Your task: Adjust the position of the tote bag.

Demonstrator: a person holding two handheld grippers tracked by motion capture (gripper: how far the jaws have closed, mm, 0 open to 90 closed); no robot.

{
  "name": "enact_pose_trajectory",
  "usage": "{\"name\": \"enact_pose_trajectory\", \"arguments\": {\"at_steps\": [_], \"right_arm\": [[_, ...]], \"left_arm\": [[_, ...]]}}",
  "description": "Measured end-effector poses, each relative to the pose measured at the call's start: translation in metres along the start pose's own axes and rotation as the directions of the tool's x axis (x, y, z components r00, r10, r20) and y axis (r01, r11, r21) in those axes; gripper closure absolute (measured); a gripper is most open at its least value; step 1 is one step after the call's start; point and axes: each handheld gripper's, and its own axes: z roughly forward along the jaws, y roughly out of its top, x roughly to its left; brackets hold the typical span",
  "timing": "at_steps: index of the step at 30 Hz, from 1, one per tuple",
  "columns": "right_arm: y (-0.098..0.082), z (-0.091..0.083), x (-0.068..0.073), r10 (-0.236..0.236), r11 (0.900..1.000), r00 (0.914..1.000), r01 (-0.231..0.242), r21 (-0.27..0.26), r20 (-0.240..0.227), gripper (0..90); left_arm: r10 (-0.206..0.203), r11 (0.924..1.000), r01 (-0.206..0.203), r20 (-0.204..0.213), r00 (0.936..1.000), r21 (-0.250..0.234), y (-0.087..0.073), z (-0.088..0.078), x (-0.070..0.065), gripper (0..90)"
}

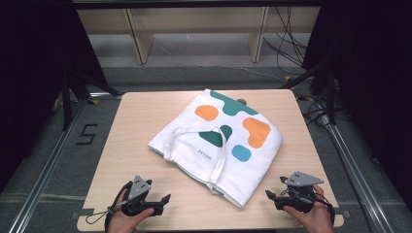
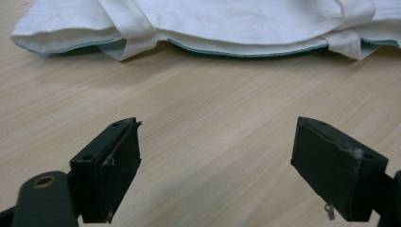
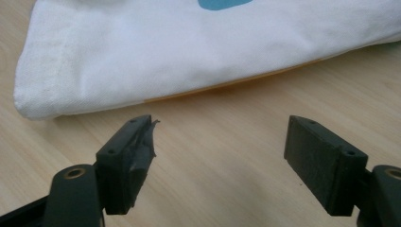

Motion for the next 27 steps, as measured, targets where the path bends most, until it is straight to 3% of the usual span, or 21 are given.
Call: {"name": "enact_pose_trajectory", "arguments": {"at_steps": [2, 3, 4, 6, 8, 9, 11, 14, 15, 17, 20, 21, 22, 23, 27], "right_arm": [[-0.001, 0.0, 0.001, -0.001, 1.0, 1.0, 0.001, 0.005, 0.003, 24.6], [-0.001, 0.0, 0.0, -0.02, 1.0, 0.9997, 0.02, -0.003, 0.009, 24.6], [0.0, 0.0, 0.001, -0.012, 1.0, 0.9999, 0.012, -0.012, 0.007, 24.4], [0.001, 0.0, 0.002, -0.005, 1.0, 1.0, 0.005, -0.004, 0.003, 23.1], [0.001, 0.0, 0.003, -0.035, 0.999, 0.9992, 0.035, -0.025, 0.018, 22.8], [0.002, 0.0, 0.002, -0.054, 0.998, 0.9984, 0.055, -0.027, 0.013, 22.6], [0.003, 0.001, 0.005, -0.02, 1.0, 0.9997, 0.02, -0.02, 0.017, 22.5], [0.005, 0.001, 0.007, -0.047, 0.998, 0.9985, 0.048, -0.043, 0.028, 22.5], [0.006, 0.001, 0.008, -0.058, 0.997, 0.9978, 0.06, -0.049, 0.031, 22.5], [0.009, 0.002, 0.011, -0.046, 0.998, 0.9987, 0.047, -0.041, 0.021, 22.7], [0.015, 0.005, 0.017, -0.064, 0.996, 0.9979, 0.064, -0.066, 0.003, 24.7], [0.016, 0.005, 0.019, -0.078, 0.994, 0.9969, 0.078, -0.073, 0.005, 25.9], [0.019, 0.005, 0.025, -0.062, 0.996, 0.998, 0.061, -0.07, -0.015, 28.0], [0.021, 0.006, 0.026, -0.087, 0.993, 0.9962, 0.086, -0.083, -0.007, 28.8], [0.03, 0.013, 0.041, -0.118, 0.99, 0.9921, 0.114, -0.082, -0.044, 28.7]], "left_arm": [[-0.01, 1.0, 0.01, -0.004, 0.9999, -0.001, -0.001, 0.002, -0.001, 15.4], [0.01, 0.9997, -0.01, -0.001, 0.9999, 0.022, 0.0, 0.001, 0.0, 15.3], [0.004, 0.9999, -0.004, -0.002, 1.0, 0.015, -0.001, 0.002, -0.001, 15.4], [0.032, 0.9993, -0.032, -0.002, 0.9995, 0.018, 0.0, 0.001, 0.0, 15.4], [0.037, 0.9993, -0.037, -0.006, 0.9993, 0.009, 0.0, 0.002, 0.0, 15.3], [0.019, 0.9997, -0.019, -0.008, 0.9998, 0.012, 0.0, 0.002, -0.001, 15.4], [0.053, 0.9983, -0.053, -0.006, 0.9986, 0.023, 0.0, 0.002, 0.0, 15.4], [0.056, 0.9981, -0.056, -0.003, 0.9984, 0.026, 0.0, 0.003, -0.002, 15.4], [0.04, 0.999, -0.04, -0.005, 0.9992, 0.019, 0.0, 0.004, -0.003, 15.4], [0.088, 0.9954, -0.087, -0.002, 0.9962, 0.04, 0.001, 0.002, 0.0, 15.4], [0.088, 0.9951, -0.088, -0.005, 0.9961, 0.045, 0.001, 0.002, 0.0, 15.4], [0.067, 0.9974, -0.067, -0.008, 0.9977, 0.027, 0.001, 0.003, -0.002, 15.4], [0.064, 0.9977, -0.064, -0.009, 0.9979, 0.021, 0.001, 0.004, -0.002, 15.4], [0.069, 0.9968, -0.068, -0.008, 0.9976, 0.041, 0.001, 0.002, -0.001, 15.3], [0.088, 0.9954, -0.087, -0.013, 0.9961, 0.038, 0.001, 0.003, -0.001, 15.3]]}}
